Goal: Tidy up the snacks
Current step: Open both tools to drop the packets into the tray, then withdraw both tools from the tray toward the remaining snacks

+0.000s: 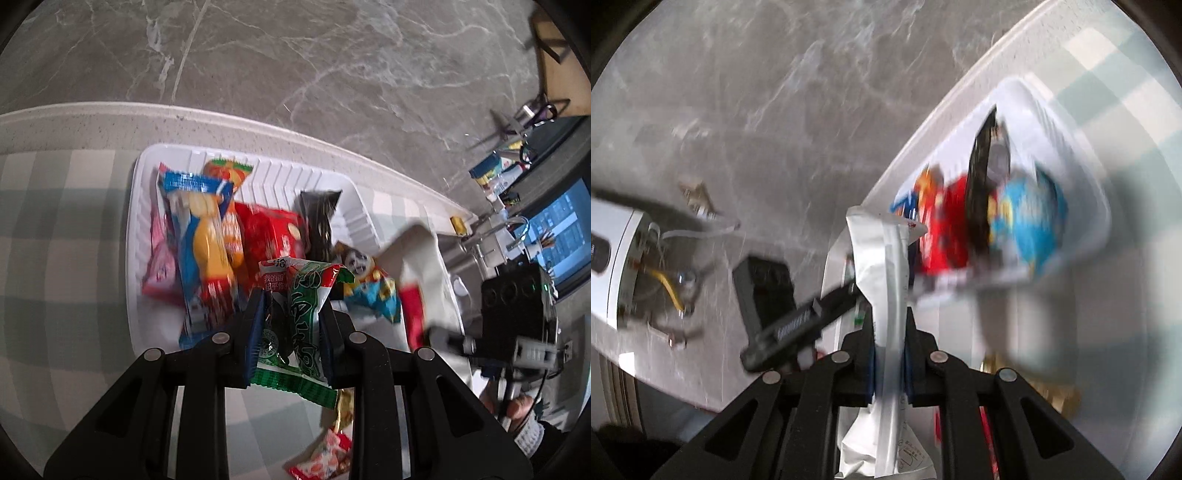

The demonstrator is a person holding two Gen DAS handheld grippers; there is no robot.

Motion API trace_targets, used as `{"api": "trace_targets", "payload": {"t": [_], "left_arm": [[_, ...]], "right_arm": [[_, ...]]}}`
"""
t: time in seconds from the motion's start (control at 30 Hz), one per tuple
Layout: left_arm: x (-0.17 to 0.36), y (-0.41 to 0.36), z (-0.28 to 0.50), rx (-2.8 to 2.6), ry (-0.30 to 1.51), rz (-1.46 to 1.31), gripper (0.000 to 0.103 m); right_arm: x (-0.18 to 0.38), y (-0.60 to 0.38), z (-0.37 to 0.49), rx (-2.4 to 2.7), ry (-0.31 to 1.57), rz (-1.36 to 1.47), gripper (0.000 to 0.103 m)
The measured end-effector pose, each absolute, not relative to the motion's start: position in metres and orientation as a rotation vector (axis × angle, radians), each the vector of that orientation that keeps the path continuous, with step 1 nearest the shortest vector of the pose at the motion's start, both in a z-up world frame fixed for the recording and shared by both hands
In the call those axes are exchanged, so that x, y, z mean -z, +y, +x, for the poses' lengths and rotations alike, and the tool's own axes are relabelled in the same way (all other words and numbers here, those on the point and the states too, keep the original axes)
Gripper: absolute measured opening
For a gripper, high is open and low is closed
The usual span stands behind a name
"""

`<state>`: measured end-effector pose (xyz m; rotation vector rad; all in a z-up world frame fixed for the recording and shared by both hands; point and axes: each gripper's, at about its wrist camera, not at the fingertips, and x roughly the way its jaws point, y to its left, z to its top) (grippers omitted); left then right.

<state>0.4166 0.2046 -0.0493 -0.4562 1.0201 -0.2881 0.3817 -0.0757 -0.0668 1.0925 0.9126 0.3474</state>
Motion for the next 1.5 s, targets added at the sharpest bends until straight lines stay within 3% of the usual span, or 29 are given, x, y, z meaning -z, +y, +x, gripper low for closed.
{"api": "trace_targets", "payload": {"t": [0.43,0.63,0.73,0.8,0.87,0.9,1.23,1.5], "left_arm": [[0.054,0.206,0.481,0.250,1.011,-0.424,0.024],[0.059,0.194,0.499,0.209,1.005,-0.320,0.025],[0.061,0.192,0.502,0.197,0.999,-0.308,0.026],[0.060,0.189,0.503,0.187,0.990,-0.284,0.030],[0.060,0.184,0.503,0.183,0.981,-0.264,0.052],[0.059,0.184,0.501,0.180,0.972,-0.258,0.054],[0.031,0.174,0.463,0.181,0.901,-0.179,0.055],[0.001,0.161,0.410,0.225,0.840,-0.100,0.056]], "right_arm": [[0.083,-0.100,0.471,-0.199,0.924,1.087,0.014],[0.084,-0.099,0.484,-0.139,0.945,0.975,0.025],[0.076,-0.098,0.483,-0.127,0.942,0.907,0.037],[0.068,-0.097,0.478,-0.128,0.928,0.868,0.039],[0.060,-0.096,0.474,-0.132,0.916,0.842,0.041],[0.057,-0.095,0.471,-0.131,0.911,0.829,0.041],[0.010,-0.077,0.422,-0.154,0.842,0.641,0.048],[-0.006,-0.044,0.369,-0.182,0.890,0.402,0.051]]}}
